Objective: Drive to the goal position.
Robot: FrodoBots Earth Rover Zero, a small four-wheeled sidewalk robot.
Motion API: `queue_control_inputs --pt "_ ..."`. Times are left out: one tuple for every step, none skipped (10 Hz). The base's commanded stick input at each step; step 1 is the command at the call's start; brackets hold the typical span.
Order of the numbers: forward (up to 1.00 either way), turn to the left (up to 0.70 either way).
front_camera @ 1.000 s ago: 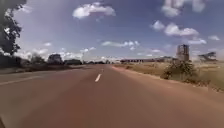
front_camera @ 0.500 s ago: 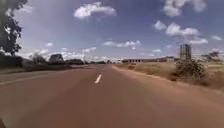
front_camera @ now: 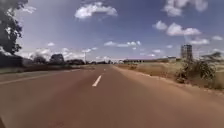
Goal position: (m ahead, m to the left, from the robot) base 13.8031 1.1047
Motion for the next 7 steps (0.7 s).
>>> queue_control_inputs --pt "0.85 0.02" --pt "0.85 0.02" --pt "0.85 0.02" --pt "0.85 0.02" --pt "0.85 0.02" --pt "0.85 0.02" --pt "0.85 0.02"
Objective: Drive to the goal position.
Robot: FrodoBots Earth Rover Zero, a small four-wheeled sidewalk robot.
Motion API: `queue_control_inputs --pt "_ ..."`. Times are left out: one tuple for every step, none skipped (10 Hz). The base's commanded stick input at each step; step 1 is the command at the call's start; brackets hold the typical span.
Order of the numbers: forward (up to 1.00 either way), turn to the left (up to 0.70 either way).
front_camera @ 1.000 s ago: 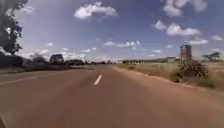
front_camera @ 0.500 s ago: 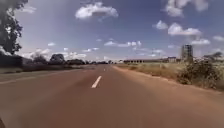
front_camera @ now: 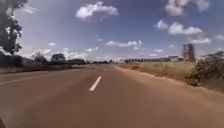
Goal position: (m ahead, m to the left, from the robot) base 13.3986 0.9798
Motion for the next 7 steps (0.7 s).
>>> queue_control_inputs --pt "0.85 0.02" --pt "0.85 0.02" --pt "0.85 0.02" --pt "0.85 0.02" --pt "0.85 0.02" --pt "0.85 0.02" --pt "0.85 0.02"
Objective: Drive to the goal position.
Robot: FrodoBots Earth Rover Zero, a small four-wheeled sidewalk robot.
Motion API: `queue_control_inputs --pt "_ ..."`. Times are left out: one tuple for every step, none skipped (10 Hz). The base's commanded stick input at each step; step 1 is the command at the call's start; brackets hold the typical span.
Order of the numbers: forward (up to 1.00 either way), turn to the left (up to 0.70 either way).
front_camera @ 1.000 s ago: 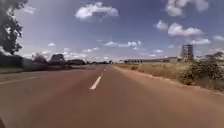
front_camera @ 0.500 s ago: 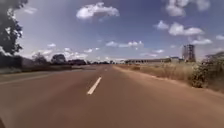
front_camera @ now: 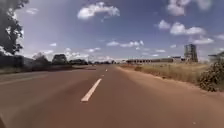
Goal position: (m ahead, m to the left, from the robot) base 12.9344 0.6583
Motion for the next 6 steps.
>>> queue_control_inputs --pt "0.85 0.02" --pt "0.85 0.02" --pt "0.85 0.02" --pt "0.85 0.02" --pt "0.85 0.02" --pt "0.85 0.02"
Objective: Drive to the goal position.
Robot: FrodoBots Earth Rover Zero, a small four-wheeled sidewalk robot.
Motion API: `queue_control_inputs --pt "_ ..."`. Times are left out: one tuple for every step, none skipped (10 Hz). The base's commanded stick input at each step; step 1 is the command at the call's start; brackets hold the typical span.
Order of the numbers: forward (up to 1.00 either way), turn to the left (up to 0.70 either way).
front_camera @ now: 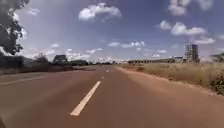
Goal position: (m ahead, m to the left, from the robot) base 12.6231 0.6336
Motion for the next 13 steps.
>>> queue_control_inputs --pt "0.85 0.02" --pt "0.85 0.02" --pt "0.85 0.02" --pt "0.85 0.02" --pt "0.85 0.02" --pt "0.85 0.02" --pt "0.85 0.02" --pt "0.85 -0.10" --pt "0.85 -0.23" --pt "0.85 -0.17" --pt "0.85 0.02" --pt "0.85 0.02" --pt "0.85 0.02"
